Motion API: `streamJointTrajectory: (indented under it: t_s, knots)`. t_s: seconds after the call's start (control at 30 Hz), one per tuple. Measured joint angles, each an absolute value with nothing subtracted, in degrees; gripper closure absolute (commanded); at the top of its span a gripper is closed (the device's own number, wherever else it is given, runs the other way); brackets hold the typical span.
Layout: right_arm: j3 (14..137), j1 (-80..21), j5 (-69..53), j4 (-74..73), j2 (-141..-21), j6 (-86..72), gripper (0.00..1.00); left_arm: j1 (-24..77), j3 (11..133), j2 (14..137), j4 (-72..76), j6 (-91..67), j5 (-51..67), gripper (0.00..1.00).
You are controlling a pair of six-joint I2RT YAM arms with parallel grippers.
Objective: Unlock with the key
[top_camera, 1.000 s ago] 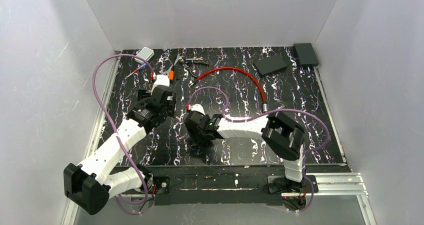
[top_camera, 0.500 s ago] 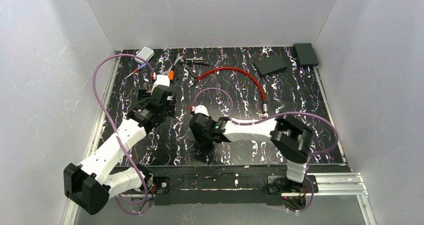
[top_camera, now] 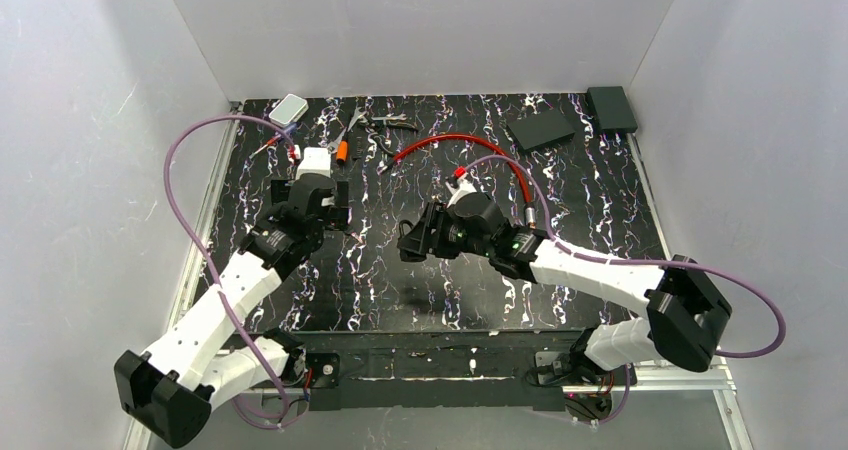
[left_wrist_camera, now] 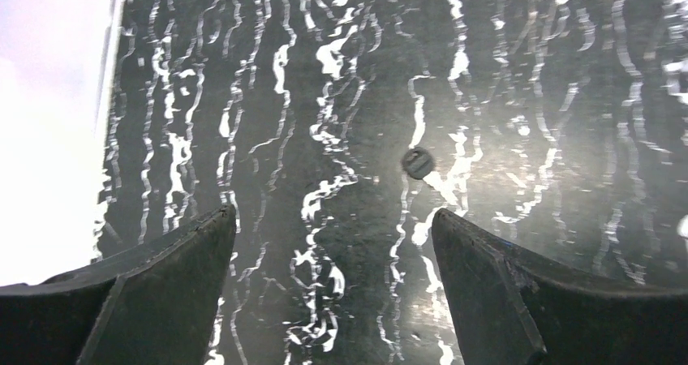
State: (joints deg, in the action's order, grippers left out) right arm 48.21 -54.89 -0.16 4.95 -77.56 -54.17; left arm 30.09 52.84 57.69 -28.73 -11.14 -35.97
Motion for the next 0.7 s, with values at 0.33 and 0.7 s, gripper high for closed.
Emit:
streamJointTrajectory:
  t_s: [0.33, 0.7]
  knots:
    - [48.23, -55.35, -4.08, 4.67, -76.79, -51.86, 0.99, 29.89, 50.28, 51.29, -22.44, -17.23, -14.68, 0.23]
    - [49.47, -57.69, -3.22, -1.61, -71.05, -34.41, 0.99, 29.80, 48.40, 54.33, -10.63, -35.27, 16.60, 0.44]
